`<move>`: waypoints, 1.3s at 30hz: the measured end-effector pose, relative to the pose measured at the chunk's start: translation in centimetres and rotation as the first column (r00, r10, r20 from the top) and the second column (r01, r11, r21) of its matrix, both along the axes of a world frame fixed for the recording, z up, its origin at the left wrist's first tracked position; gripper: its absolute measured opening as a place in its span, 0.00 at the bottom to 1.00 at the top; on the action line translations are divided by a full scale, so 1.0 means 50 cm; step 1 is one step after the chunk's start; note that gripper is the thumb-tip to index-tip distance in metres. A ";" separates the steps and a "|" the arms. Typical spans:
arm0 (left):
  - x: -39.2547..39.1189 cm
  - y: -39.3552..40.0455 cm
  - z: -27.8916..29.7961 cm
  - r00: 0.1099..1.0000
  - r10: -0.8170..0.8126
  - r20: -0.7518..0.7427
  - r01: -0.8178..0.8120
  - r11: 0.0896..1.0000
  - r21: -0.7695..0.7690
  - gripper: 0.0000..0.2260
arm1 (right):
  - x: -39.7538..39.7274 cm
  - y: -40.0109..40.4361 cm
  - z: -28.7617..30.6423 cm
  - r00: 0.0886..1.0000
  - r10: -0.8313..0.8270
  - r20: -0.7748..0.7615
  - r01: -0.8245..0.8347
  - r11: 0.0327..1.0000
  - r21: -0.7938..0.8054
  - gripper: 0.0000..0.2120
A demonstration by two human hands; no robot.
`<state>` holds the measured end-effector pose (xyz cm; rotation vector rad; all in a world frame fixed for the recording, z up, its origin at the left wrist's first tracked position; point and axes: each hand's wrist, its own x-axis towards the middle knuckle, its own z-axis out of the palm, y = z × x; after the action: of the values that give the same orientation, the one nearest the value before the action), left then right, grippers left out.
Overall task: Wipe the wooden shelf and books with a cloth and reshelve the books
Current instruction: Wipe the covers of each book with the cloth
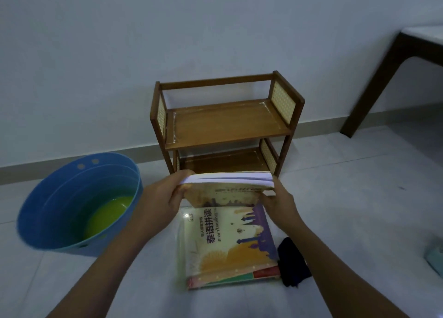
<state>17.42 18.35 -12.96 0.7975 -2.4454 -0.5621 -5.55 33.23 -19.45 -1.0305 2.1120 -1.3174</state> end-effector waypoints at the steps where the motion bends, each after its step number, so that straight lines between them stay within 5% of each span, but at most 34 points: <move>1: 0.002 -0.006 -0.009 1.000 -0.002 -0.004 0.002 0.999 0.036 0.13 | 0.000 -0.003 -0.007 1.000 0.030 0.006 -0.030 0.998 0.048 0.11; 6: 0.000 -0.021 -0.124 0.985 0.156 -0.079 -0.106 0.894 0.436 0.20 | 0.000 0.004 -0.082 1.000 -0.006 -0.030 0.011 0.985 0.170 0.07; 9: -0.014 -0.002 -0.222 0.992 0.123 -0.040 -0.078 0.818 0.570 0.13 | -0.004 -0.009 -0.093 1.000 -0.013 -0.002 0.013 0.986 0.167 0.08; 14: -0.069 -0.002 -0.252 0.970 0.244 0.003 -0.222 0.876 0.428 0.10 | -0.063 -0.034 -0.045 0.992 0.126 -0.012 -0.121 0.972 0.200 0.10; 19: -0.183 0.023 -0.207 0.986 -0.038 0.161 -0.033 0.910 0.414 0.07 | -0.211 0.022 -0.008 0.982 0.168 -0.088 -0.131 0.936 0.326 0.15; 24: -0.356 0.097 -0.242 0.908 -0.264 0.327 0.083 0.875 0.476 0.05 | -0.315 0.132 -0.061 0.995 -0.096 -0.028 0.100 0.937 0.335 0.13; 29: -0.536 0.193 -0.325 0.869 -0.327 0.372 -0.021 0.726 0.688 0.13 | -0.410 0.202 -0.188 0.915 -0.374 -0.152 0.402 0.812 0.423 0.18; 35: -0.625 0.237 -0.409 0.822 -0.365 0.438 -0.271 0.424 0.864 0.08 | -0.490 0.222 -0.332 0.872 -0.385 -0.302 0.488 0.648 0.584 0.16; 39: -0.617 0.219 -0.433 0.816 -0.419 0.399 -0.254 0.361 0.897 0.15 | -0.487 0.221 -0.357 0.882 -0.352 -0.314 0.469 0.589 0.658 0.18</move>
<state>-13.43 29.30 -34.63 1.4352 -2.5097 -2.2273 -29.92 44.31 -37.28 -0.2941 2.7424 -0.4204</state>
